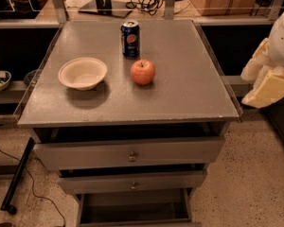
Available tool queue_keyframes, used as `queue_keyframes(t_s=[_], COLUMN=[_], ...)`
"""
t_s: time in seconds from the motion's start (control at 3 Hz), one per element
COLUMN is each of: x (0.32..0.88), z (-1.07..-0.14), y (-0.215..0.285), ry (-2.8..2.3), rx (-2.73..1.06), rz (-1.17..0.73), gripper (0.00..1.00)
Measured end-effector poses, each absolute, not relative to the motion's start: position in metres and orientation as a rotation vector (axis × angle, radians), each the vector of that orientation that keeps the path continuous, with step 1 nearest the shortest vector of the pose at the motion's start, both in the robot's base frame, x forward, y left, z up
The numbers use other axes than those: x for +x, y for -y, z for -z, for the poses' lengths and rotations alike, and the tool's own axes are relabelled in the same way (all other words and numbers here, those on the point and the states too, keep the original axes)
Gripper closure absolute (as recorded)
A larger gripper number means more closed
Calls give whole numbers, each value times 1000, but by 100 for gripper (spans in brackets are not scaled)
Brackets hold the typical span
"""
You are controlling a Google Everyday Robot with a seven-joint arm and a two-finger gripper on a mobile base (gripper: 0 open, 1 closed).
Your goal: Close bottom drawer
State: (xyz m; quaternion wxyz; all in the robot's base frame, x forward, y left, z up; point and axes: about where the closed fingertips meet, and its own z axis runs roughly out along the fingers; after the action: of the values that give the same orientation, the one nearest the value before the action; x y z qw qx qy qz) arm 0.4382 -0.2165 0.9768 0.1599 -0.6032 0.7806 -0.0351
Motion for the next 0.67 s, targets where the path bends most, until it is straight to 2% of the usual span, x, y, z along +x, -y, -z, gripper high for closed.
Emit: queue_keyframes(t_s=[0.67], x=[438], z=[-974], y=[216], ry=[-2229], rx=[-1717], rz=[98], gripper=[100])
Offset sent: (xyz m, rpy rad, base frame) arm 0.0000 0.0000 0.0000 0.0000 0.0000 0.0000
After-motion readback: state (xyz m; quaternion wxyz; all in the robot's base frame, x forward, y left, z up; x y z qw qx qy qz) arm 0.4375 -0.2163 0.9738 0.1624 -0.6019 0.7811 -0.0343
